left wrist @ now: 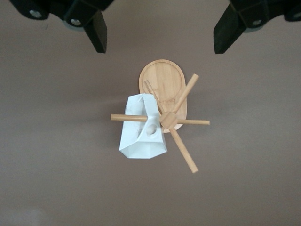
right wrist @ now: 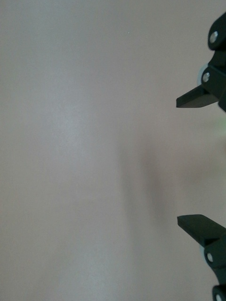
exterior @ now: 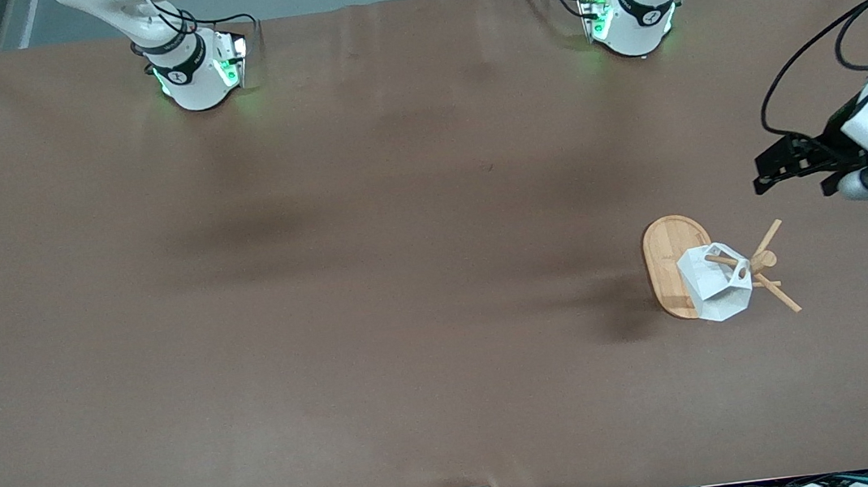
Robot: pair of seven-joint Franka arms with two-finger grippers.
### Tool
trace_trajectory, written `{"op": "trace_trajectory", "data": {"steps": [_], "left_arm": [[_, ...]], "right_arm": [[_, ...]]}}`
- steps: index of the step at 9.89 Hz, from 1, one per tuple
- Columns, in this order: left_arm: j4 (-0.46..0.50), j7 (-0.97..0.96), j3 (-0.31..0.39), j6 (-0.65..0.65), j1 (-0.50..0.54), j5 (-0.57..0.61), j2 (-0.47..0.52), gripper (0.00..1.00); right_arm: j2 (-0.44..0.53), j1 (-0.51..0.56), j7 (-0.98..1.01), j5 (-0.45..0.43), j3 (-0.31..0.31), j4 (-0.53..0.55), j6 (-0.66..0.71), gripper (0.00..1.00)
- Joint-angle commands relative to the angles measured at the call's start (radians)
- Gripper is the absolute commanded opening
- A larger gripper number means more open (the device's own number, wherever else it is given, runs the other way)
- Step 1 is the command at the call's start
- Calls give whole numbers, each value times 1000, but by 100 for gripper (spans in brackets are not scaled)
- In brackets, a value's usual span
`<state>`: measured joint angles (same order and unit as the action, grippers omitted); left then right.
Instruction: Hang cup on rack
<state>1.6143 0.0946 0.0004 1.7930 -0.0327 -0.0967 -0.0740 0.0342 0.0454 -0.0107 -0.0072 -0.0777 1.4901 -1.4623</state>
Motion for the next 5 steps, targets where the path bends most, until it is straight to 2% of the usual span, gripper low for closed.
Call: {"op": "trace_trajectory", "data": {"steps": [1, 3, 5], "left_arm": [[13, -2, -5, -45, 10, 14, 38, 100], [-2, -22, 3, -192, 7, 25, 86, 100], [4, -52, -14, -282, 4, 134, 135, 100]], "right_arm": [[-1, 5, 8, -14, 4, -4, 3, 100], [-1, 5, 8, -14, 4, -5, 2, 100], [-1, 5, 8, -14, 4, -4, 2, 100]]}}
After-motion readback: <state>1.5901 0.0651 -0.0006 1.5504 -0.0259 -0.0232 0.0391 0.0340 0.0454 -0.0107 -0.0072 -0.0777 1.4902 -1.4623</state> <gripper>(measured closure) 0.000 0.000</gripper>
